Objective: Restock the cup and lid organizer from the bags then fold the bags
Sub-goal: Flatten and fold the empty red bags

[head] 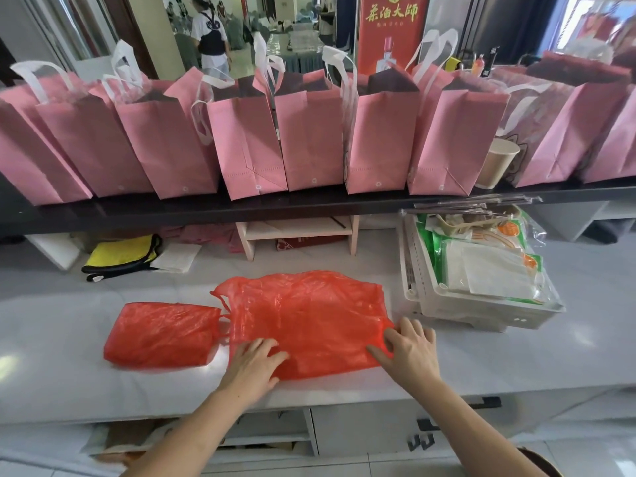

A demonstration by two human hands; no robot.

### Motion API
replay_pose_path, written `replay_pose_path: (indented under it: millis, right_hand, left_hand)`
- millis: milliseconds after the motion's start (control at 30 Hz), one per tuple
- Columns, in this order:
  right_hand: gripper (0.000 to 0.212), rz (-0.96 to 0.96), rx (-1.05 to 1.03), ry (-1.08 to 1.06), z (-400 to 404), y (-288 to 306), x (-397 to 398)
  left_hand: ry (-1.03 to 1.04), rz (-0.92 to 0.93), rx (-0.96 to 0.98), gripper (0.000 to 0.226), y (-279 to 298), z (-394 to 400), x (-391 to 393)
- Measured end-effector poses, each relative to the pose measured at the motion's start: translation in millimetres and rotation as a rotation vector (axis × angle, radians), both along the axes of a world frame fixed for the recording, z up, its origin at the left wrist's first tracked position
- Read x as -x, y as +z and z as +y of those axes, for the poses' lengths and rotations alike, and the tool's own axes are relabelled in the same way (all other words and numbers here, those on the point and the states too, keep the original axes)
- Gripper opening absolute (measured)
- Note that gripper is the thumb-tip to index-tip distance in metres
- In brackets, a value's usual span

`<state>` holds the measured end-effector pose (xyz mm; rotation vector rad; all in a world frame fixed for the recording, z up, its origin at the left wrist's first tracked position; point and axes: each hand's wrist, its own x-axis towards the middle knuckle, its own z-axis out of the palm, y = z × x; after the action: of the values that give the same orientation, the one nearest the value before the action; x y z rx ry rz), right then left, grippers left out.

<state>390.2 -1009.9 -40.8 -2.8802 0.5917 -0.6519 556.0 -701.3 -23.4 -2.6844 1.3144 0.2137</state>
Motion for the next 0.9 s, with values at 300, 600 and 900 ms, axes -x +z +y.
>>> replay_pose_path:
  millis: [300,600,900]
  right_hand:
    - [0.023,-0.043,-0.044,0.082,14.8,41.6,-55.0]
    - [0.046,0.06,-0.089,0.222,24.2,27.9,-99.6]
    - [0.092,0.418,-0.121,0.255,32.7,-9.9,-96.2]
  left_hand:
    - [-0.092,0.079,0.082,0.011,-10.9,1.8,1.8]
    - [-0.114,-0.079,0.449,0.029,11.3,-31.2,-8.8]
    - [0.165,0.035,0.099,0.066,-14.9,-79.5,-44.0]
